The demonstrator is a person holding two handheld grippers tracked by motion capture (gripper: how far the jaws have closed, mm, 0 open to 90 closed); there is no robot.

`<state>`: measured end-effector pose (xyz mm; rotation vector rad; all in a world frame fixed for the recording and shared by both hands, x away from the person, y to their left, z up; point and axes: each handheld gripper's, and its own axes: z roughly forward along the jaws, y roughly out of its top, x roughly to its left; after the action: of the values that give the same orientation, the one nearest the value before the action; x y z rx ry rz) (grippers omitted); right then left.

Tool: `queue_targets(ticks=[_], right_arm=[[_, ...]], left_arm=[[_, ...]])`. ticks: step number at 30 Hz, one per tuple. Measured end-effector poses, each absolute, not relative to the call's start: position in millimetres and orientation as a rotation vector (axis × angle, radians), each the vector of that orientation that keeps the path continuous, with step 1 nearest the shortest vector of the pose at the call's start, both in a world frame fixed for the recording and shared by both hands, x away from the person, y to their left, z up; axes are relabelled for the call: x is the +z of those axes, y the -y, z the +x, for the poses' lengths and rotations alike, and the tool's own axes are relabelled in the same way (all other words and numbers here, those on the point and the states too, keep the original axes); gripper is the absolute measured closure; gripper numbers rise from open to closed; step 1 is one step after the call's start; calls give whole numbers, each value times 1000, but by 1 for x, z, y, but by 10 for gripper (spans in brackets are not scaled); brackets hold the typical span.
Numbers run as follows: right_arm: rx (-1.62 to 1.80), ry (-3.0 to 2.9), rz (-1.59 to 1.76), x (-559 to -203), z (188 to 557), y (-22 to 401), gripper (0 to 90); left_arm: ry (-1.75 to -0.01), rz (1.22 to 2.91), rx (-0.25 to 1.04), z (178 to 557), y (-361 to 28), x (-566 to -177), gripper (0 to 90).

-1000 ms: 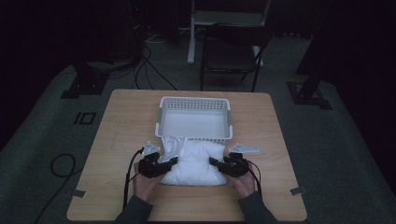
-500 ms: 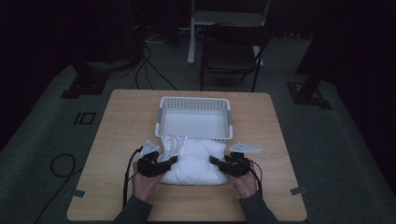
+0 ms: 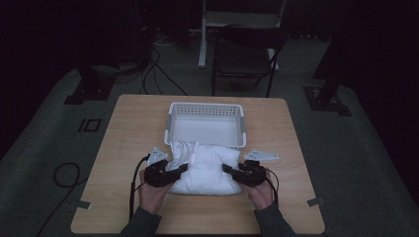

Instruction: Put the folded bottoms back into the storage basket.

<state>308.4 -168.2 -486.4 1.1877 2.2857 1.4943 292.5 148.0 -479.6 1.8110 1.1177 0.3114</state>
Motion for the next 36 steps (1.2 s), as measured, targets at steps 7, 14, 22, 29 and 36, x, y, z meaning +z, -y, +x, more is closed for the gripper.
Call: queue_targets(ticks=[7,14,22,29,36], right_arm=[[1494,-2278,1185,-481,307,169,701],[1502,-2269,1174,-475,306,169,701],[1510,-2260,1158,-464,305,168,701],[1517,-2250,1144,-458,306,168,701],[1535,-2231,1146,-452,310,170,700]], left_arm=[[-1117,1809,316,292,-147,-474,554],[-1107,1804,326,291,-146,-467,554],[-1099,1789,330,290,-149,-459,554],[-1089,1787,341,291,-149,-452,554],[-1078,1779,337,297,-149,-444,555]])
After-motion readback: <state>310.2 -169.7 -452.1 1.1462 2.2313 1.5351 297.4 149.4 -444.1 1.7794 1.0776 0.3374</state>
